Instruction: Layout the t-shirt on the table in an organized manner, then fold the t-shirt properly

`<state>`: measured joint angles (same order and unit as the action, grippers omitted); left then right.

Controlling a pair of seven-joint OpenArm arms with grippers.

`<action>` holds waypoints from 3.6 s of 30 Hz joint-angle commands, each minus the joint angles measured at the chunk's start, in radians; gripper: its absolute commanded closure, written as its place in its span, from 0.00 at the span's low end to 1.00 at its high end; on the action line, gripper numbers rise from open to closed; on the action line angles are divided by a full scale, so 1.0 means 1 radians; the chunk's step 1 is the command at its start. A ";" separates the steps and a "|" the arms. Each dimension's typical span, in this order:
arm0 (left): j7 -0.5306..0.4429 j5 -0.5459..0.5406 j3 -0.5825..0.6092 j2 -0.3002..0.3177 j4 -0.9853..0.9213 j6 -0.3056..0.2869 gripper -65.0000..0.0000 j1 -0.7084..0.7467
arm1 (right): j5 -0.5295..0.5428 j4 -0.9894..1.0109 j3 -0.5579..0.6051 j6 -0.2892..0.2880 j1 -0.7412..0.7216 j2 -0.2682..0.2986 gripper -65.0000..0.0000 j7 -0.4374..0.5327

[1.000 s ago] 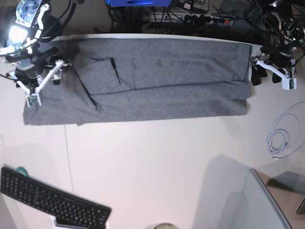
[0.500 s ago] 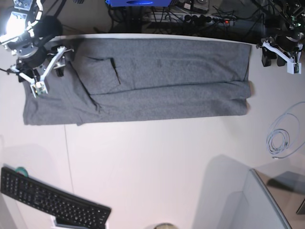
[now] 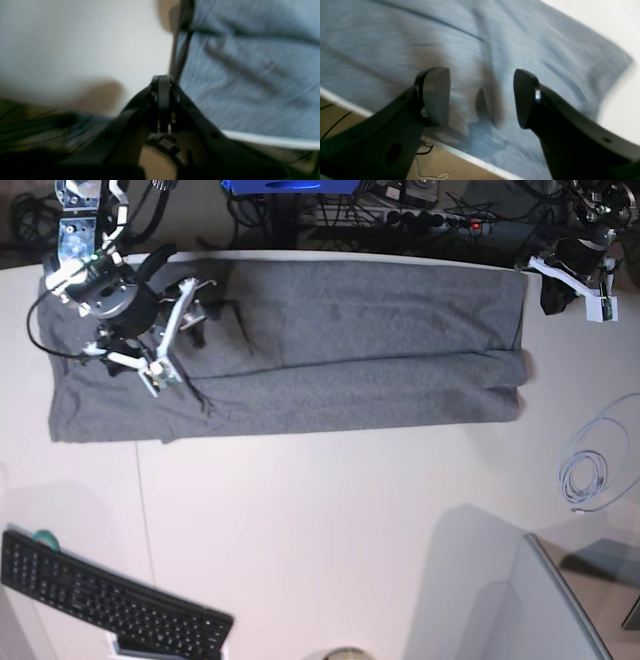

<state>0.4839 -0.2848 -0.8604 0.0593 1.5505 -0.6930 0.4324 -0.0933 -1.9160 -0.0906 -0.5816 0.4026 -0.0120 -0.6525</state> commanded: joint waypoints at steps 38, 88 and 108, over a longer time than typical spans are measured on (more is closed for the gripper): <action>-0.032 0.043 0.132 0.086 -0.153 -0.005 0.56 -0.278 | 0.005 -0.015 0.216 0.007 -0.055 0.013 0.42 0.017; -0.026 0.037 0.135 0.121 -0.146 -0.005 1.00 -0.211 | 0.007 -0.015 0.225 0.007 -0.055 0.007 0.42 0.017; -0.034 0.043 0.261 0.133 -0.365 -0.005 0.91 -0.344 | 0.007 -0.015 0.225 0.007 -0.040 0.007 0.42 0.017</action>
<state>0.4683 -0.2283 -0.5911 0.1715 1.1713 -0.6933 0.0929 -0.0978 -1.9156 0.1329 -0.5797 0.3683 -0.0029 -0.6556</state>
